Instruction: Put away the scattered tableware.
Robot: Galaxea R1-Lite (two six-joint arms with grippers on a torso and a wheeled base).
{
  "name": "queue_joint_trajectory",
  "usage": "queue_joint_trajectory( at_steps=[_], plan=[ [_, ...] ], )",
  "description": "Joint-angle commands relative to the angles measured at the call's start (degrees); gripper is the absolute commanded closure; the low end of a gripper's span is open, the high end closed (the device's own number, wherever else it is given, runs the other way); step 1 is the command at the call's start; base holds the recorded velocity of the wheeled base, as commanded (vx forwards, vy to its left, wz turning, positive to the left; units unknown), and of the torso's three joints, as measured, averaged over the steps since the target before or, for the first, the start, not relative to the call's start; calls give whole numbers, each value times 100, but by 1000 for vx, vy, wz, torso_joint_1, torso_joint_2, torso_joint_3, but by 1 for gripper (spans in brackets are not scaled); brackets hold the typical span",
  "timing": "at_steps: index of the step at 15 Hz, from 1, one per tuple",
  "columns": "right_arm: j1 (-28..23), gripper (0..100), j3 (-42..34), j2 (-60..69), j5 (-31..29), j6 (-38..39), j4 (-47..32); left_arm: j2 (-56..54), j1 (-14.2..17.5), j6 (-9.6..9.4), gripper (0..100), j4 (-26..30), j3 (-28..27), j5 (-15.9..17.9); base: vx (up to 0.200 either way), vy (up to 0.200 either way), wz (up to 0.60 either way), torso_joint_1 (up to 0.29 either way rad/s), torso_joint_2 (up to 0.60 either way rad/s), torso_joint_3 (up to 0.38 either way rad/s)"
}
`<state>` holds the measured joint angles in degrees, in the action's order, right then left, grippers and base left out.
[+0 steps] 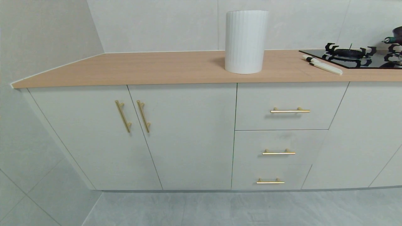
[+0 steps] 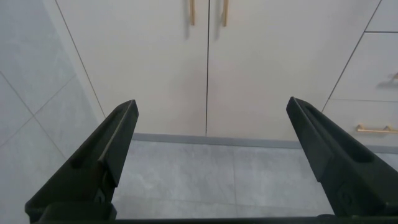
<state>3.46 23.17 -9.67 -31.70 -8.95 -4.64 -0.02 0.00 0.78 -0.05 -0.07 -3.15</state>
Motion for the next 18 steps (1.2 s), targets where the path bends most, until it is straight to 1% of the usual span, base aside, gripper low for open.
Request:
queue_joint_trajectory(
  at_steps=[1,2,3,4,5,6,8,10,11,12,18],
  plan=[
    [-311,0,-577,967,172,25,-63,2,0,1,0,-4,-1,-2,0,0,0,0,0,0],
    [-311,0,-902,967,296,157,34,2,0,1,0,-4,7,-2,0,0,0,0,0,0],
    [-320,0,-1069,967,419,271,130,2,0,1,0,-4,7,-2,0,0,0,0,0,0],
    [-311,0,-1606,967,1280,429,403,2,0,1,0,-4,-1,-2,0,0,0,0,0,0],
    [-311,0,-1632,967,1315,438,421,2,0,1,0,-4,-1,-2,0,0,0,0,0,0],
    [-311,0,-2098,967,2018,455,684,2,0,1,0,-4,7,-2,0,0,0,0,0,0],
    [-320,0,-2309,967,2247,482,746,2,0,1,0,-4,-1,-2,0,0,0,0,0,0],
    [-320,0,-2309,967,2783,710,719,2,0,1,0,-4,-1,-2,0,0,0,0,0,0],
    [-320,0,-2317,967,2950,728,544,2,0,-8,0,-4,7,-2,0,0,0,0,0,0],
    [-320,0,-2309,967,2994,754,429,2,0,1,0,-4,-1,-2,0,0,0,0,0,0],
    [-320,0,-2317,967,3003,851,473,2,0,-8,0,-4,-1,-2,0,0,0,0,0,0]
  ],
)
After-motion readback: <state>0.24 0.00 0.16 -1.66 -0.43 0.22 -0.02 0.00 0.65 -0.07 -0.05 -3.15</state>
